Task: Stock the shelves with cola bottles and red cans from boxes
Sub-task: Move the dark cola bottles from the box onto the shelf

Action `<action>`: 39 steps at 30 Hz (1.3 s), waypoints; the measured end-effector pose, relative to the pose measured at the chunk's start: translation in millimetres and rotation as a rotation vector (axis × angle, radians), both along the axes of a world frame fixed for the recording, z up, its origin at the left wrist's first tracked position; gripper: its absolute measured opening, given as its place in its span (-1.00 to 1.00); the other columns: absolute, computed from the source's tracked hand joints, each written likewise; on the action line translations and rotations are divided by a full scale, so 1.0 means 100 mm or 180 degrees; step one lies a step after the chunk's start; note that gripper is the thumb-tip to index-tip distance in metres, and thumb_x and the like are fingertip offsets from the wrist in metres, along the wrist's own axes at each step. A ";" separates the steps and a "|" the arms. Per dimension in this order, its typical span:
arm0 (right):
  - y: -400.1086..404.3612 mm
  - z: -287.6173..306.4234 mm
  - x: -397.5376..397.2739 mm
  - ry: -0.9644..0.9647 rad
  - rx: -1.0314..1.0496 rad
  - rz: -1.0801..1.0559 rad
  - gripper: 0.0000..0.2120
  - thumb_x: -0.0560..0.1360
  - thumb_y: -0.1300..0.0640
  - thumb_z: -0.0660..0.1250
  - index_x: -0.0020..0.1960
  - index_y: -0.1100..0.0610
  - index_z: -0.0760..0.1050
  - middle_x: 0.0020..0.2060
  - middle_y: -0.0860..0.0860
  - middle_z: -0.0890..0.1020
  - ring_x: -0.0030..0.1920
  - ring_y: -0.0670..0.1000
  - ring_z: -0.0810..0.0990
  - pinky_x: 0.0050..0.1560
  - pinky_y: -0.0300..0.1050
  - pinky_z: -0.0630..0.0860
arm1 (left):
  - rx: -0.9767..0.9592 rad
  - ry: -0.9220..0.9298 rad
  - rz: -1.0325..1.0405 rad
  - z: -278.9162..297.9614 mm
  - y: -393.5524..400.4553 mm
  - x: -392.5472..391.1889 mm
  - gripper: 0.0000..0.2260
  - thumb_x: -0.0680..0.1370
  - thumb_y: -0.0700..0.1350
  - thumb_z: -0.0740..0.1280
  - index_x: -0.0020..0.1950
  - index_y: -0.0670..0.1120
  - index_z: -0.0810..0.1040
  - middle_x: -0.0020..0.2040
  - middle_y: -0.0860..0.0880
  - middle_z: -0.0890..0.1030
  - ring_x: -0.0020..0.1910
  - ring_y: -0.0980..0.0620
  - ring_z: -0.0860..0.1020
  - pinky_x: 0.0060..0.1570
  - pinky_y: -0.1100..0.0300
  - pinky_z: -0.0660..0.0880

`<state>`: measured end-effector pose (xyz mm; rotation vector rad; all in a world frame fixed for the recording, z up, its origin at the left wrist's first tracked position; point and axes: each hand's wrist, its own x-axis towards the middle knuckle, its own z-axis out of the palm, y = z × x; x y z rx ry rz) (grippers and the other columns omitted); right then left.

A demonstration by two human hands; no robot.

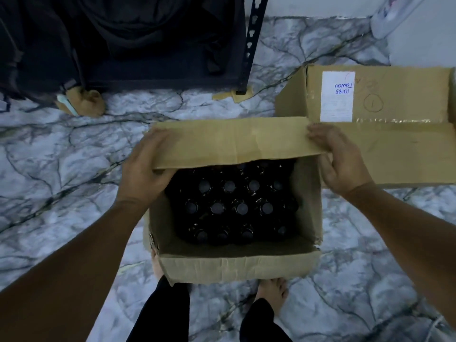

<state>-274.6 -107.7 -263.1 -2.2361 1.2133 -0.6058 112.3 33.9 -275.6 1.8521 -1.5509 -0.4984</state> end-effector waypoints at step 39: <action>0.94 -0.18 0.12 0.1568 0.1390 -0.1362 -0.23 0.56 0.39 0.21 0.62 -0.14 0.11 0.11 0.37 0.60 0.04 0.33 0.60 0.04 0.10 0.54 | 0.2369 -0.0619 0.0158 -0.25 0.47 0.04 -0.13 0.56 -0.33 0.33 0.70 0.04 -0.11 -0.21 -0.32 0.53 -0.16 -0.34 0.58 -0.26 0.00 0.40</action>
